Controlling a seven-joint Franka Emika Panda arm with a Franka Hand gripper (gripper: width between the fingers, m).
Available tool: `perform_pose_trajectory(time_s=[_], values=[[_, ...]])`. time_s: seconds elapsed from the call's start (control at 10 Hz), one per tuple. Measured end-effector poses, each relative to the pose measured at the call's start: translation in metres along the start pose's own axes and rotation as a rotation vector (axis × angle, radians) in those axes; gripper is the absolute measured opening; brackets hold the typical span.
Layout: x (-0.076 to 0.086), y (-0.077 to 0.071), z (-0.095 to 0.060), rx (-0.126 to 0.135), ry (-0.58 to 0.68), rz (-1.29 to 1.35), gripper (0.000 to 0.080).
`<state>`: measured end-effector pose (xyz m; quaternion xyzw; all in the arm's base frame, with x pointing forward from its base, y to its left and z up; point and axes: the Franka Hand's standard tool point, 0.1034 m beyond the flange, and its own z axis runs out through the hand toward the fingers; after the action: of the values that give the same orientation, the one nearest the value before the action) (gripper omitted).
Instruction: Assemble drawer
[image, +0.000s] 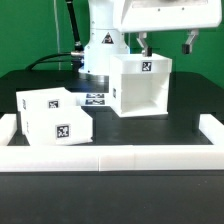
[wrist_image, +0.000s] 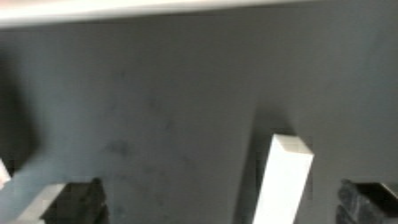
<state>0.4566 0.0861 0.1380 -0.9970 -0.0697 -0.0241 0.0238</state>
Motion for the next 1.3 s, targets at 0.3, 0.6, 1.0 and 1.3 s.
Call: perform_pose_trajectory(time_s=[0.3, 0.6, 1.0, 1.3], values=[[-0.013, -0.006, -0.013, -0.009, 0.014, -0.018, 0.0650], [-0.013, -0.006, -0.011, -0.009, 0.011, -0.017, 0.0650], [-0.065, -0.012, 0.009, -0.015, -0.004, -0.011, 0.0650], [-0.082, -0.021, 0.026, -0.017, -0.016, -0.027, 0.0650]])
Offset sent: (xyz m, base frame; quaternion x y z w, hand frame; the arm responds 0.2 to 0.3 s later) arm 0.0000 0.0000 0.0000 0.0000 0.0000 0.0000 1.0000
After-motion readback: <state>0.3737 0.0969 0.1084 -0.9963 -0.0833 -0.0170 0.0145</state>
